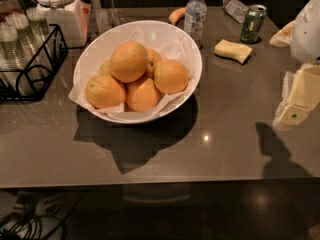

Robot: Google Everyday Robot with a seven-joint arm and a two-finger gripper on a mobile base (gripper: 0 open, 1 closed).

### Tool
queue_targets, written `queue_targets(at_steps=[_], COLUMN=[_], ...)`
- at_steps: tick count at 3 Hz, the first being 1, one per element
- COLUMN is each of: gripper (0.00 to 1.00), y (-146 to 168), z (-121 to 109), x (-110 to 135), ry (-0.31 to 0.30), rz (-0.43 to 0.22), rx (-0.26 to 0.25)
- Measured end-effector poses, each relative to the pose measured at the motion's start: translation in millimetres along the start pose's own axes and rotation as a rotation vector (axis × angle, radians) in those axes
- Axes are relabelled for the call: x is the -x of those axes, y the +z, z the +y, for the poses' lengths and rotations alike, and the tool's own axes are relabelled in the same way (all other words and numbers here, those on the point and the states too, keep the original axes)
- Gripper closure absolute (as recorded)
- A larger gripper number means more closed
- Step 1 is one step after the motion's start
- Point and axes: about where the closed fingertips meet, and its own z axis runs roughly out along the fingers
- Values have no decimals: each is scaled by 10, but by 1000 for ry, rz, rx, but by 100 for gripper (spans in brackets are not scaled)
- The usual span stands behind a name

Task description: Pick orange from white bowl

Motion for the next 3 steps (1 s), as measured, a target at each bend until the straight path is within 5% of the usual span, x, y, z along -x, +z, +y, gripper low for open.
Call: queue_targets(at_steps=[2, 3], gripper=[0, 0], y=[-16, 35], z=[-37, -200], x=[85, 485], ry=[-13, -95], rz=[-43, -166], rx=[-3, 60])
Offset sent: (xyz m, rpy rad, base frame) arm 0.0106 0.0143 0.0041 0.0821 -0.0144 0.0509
